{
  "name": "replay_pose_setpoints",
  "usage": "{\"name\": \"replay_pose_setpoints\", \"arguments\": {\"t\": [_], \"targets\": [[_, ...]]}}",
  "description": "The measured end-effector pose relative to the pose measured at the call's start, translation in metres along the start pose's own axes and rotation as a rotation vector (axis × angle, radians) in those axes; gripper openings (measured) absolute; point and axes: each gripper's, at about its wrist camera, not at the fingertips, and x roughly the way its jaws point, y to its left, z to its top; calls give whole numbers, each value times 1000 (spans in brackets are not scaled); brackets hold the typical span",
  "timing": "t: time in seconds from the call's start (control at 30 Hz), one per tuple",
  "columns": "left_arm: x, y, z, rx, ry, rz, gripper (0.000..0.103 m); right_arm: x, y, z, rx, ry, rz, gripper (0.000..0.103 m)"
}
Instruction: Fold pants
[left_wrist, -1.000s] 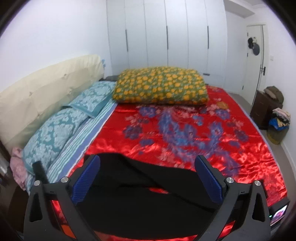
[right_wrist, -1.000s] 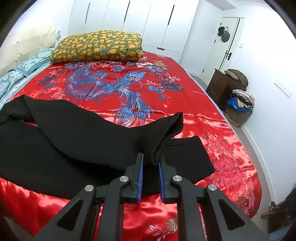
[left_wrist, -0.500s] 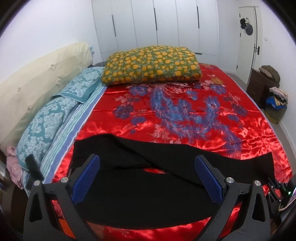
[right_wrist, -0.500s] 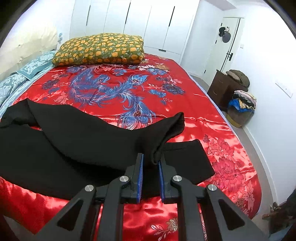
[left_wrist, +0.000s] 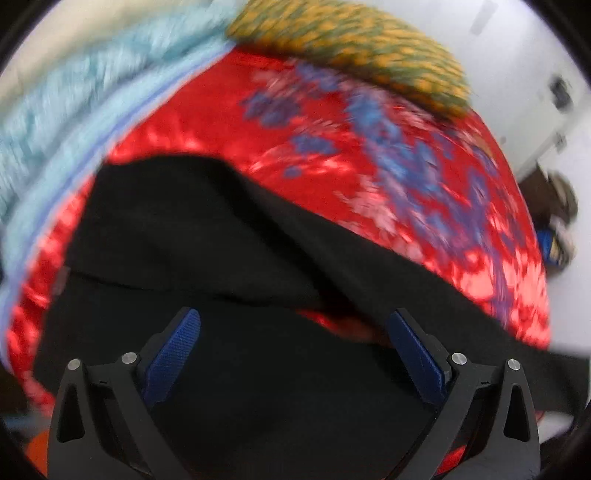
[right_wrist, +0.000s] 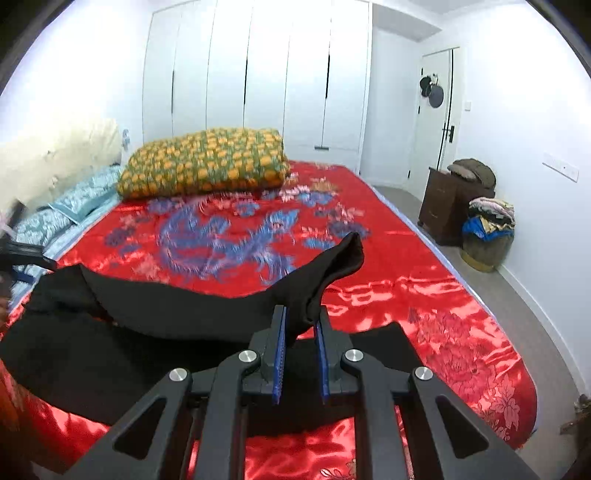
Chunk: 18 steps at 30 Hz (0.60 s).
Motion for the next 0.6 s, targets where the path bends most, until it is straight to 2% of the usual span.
{"name": "replay_pose_setpoints", "arguments": {"t": [0.07,0.17,0.33,0.37,0.43,0.5,0.53,0.57,0.6], "targets": [[32,22,22,-103,62,-51,101,-4,1,5,5,-12,2,15],[68,49,47,-232,107,-79,101,-8,1,12,10,-26,7,15],[101,61,77,-262,118,-41,98,-14,4,19,-3,-44,9,15],[107,62,81,-259,120,-35,94,-14,5,19,-6,-46,9,15],[121,60,88,-254,146,-21,78,-18,7,20,-15,-56,9,15],[134,60,92,-251,178,-33,58,-20,6,19,-20,-61,14,15],[138,59,94,-250,183,-39,54,-23,7,18,-28,-64,16,15],[140,60,96,-249,177,-46,42,-25,8,18,-34,-68,18,15],[141,59,99,-250,169,-61,18,-28,9,17,-43,-73,21,15]]}}
